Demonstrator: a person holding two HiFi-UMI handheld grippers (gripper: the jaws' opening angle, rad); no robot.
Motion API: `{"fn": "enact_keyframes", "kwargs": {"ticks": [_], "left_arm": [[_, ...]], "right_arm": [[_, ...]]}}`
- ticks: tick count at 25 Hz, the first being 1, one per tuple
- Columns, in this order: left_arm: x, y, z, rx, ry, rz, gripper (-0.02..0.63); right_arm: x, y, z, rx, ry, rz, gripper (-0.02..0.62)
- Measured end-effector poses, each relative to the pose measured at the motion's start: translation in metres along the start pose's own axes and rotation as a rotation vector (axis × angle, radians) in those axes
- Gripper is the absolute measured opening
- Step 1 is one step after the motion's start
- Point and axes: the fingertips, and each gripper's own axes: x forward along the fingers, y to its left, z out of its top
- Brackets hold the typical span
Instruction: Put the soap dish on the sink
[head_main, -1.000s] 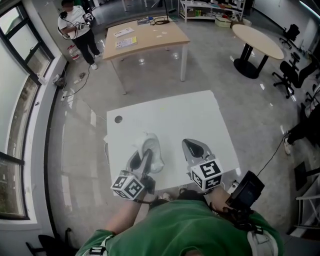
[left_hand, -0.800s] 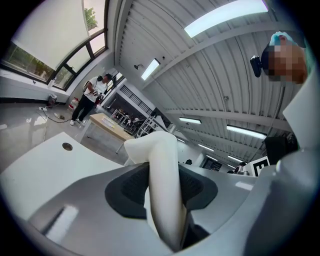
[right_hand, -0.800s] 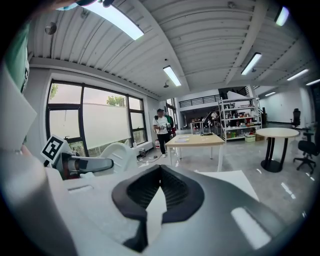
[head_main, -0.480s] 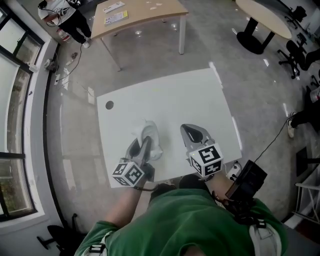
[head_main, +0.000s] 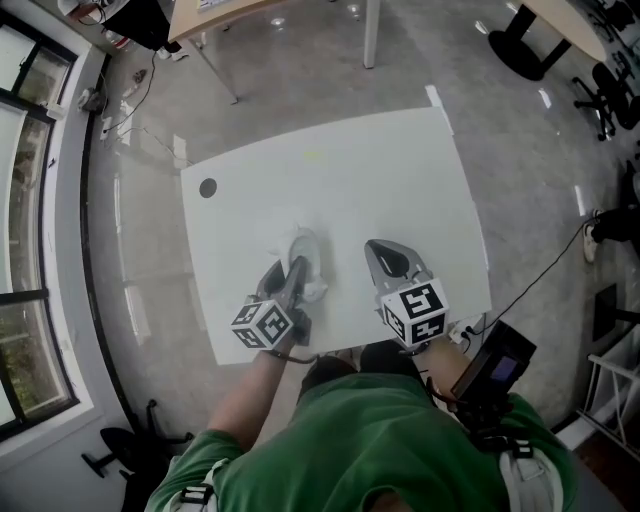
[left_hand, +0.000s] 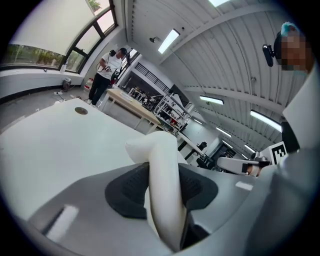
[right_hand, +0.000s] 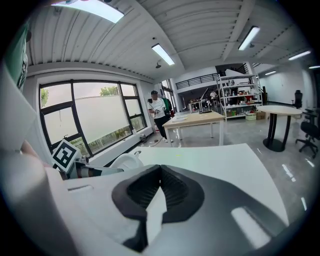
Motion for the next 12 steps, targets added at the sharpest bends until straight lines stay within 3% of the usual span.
{"fn": "enact_keyframes", "kwargs": {"ticks": [12], "left_arm": [[0.036, 0.033, -0.039, -0.073, 0.1, 0.029, 0.153]], "right_arm": [[0.027, -0.012, -0.036, 0.053, 0.075, 0.025, 0.003]]}}
